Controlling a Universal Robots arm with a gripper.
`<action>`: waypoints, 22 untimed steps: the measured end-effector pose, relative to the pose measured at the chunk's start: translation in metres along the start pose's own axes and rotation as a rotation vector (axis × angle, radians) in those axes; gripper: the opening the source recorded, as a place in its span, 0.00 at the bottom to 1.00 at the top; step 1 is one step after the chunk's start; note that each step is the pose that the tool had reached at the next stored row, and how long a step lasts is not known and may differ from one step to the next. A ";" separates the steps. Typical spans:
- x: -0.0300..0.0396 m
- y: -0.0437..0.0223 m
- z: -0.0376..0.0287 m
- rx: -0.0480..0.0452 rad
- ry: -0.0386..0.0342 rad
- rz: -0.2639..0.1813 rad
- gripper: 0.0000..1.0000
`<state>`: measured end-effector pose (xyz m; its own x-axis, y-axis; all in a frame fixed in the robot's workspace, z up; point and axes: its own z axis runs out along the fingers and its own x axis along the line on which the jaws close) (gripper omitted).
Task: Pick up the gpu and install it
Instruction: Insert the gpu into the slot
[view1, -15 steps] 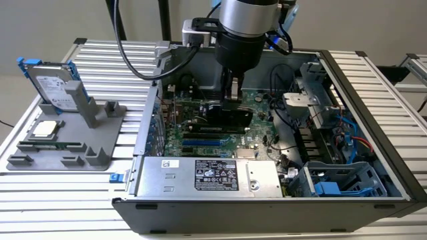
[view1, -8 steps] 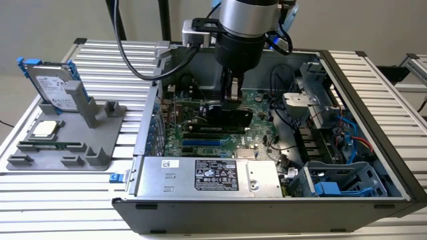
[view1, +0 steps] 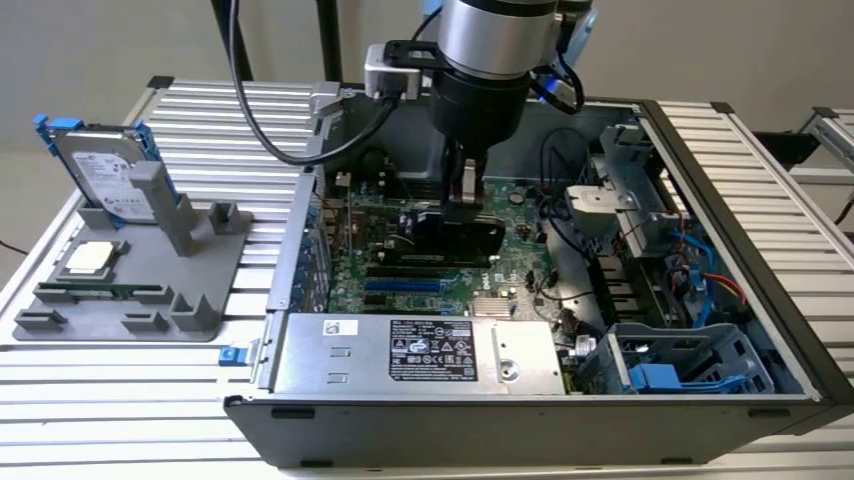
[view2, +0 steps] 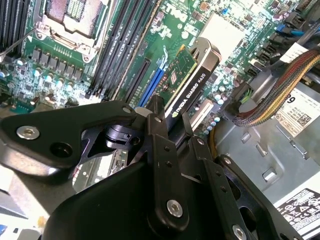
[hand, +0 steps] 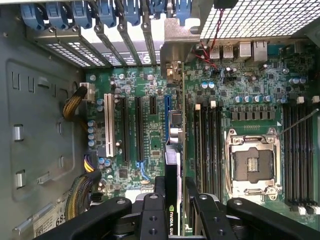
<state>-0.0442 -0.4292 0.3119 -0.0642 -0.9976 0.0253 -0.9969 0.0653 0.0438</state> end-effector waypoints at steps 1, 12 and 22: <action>0.0000 0.0000 0.0007 0.0000 0.0000 0.000 0.00; 0.0003 -0.0002 0.0074 0.0000 0.0002 0.000 0.00; 0.0016 0.0000 0.0136 0.0000 0.0004 0.000 0.00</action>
<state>-0.0450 -0.4310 0.2984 -0.0646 -0.9976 0.0257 -0.9969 0.0657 0.0438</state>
